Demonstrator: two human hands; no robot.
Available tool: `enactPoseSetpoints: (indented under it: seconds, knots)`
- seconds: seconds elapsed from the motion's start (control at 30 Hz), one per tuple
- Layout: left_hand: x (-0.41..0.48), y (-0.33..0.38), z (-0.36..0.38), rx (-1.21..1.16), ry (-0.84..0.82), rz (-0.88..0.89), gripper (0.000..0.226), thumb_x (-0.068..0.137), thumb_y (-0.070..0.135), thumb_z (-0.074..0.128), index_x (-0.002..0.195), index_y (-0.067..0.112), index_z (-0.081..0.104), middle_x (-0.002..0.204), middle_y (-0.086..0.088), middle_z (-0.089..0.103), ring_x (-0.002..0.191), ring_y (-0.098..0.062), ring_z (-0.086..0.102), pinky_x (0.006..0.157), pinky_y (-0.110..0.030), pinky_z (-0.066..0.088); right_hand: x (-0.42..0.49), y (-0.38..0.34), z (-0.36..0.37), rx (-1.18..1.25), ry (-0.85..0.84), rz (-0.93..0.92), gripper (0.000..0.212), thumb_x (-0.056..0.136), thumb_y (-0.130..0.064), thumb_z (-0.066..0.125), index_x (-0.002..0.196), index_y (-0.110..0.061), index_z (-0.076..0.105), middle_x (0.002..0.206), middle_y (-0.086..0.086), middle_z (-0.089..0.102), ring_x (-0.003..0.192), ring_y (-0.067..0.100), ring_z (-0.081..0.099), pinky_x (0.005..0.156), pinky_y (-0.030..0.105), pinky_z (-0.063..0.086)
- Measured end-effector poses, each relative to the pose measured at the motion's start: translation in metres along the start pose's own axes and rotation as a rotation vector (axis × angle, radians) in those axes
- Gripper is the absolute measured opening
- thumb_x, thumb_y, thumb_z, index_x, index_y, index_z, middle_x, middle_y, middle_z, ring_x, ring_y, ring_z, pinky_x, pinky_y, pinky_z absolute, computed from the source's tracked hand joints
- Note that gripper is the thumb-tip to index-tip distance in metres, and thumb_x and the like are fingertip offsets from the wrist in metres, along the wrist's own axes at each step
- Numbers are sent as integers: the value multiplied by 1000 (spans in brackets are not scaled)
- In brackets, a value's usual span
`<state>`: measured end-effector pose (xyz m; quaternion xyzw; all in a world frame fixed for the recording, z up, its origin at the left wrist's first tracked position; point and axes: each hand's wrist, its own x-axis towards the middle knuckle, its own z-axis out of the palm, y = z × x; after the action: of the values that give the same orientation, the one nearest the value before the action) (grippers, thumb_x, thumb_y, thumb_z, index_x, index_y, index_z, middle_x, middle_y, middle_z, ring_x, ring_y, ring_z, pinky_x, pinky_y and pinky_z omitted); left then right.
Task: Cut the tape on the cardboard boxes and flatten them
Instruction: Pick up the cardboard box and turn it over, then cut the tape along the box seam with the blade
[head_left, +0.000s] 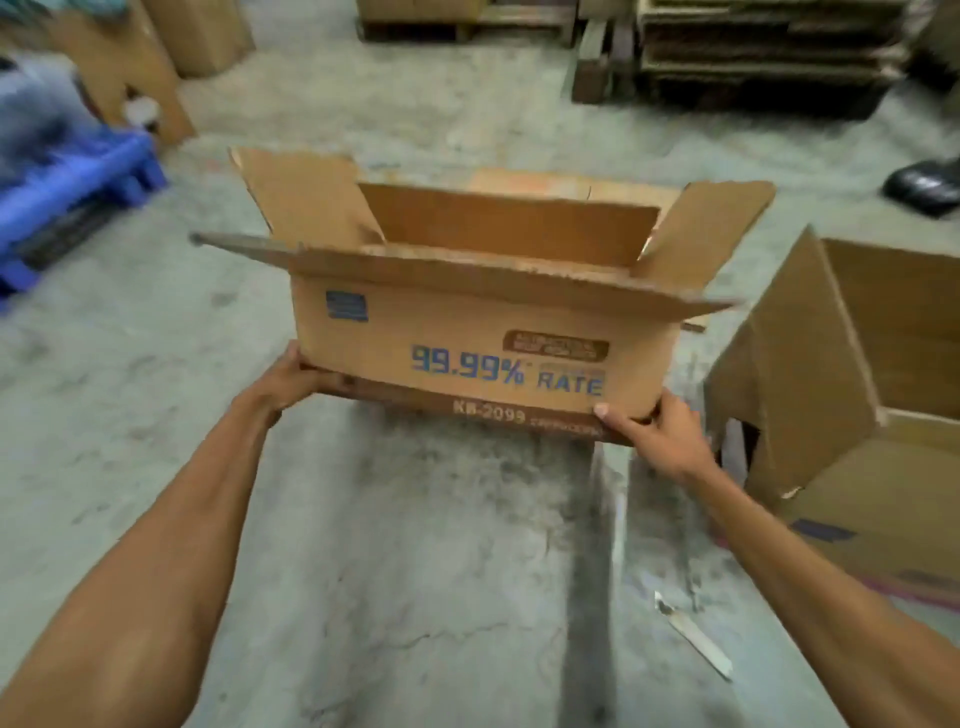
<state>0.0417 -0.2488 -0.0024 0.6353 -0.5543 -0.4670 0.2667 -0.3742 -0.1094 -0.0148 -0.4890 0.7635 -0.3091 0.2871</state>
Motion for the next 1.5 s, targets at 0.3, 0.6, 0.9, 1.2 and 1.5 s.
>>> enactPoseSetpoints:
  seconds: [0.3, 0.6, 0.9, 1.2, 1.5]
  knots:
    - [-41, 146, -60, -173, 182, 374, 54, 71, 45, 76, 119, 23, 67, 116, 6, 70, 121, -22, 59, 91, -30, 43, -4, -103, -108, 323, 209, -189, 95, 80, -54, 73, 157, -26, 25, 146, -3, 50, 129, 9, 48, 99, 13, 41]
    - [-45, 206, -70, 575, -31, 9, 101, 69, 43, 85, 153, 31, 30, 154, 2, 40, 140, -26, 38, 113, -50, 35, 17, -128, -119, 123, 98, -148, 76, 85, -41, 74, 151, -30, 38, 152, 5, 44, 134, 21, 47, 97, 25, 38]
    - [0, 112, -28, 588, 192, 76, 89, 81, 58, 70, 151, 14, 38, 154, -15, 40, 139, -34, 40, 113, -44, 34, 46, -70, -68, -25, 189, -107, 57, 88, -47, 67, 139, -22, 57, 148, 5, 51, 139, 31, 43, 115, 41, 33]
    - [7, 103, 24, 914, 375, -67, 68, 98, 61, 17, 158, 29, 12, 158, -31, 13, 146, -46, 12, 115, -59, 13, 83, -71, -54, -138, 234, -148, 55, 92, -45, 61, 140, -17, 57, 142, 13, 57, 136, 39, 43, 110, 43, 36]
    - [-35, 153, 186, 1019, 92, 413, 62, 98, 58, 12, 157, 39, 5, 165, -14, -5, 150, -39, -11, 119, -59, -6, 73, -80, -46, -106, 118, -153, 61, 96, -48, 37, 142, -9, 50, 139, 17, 57, 133, 42, 43, 106, 44, 36]
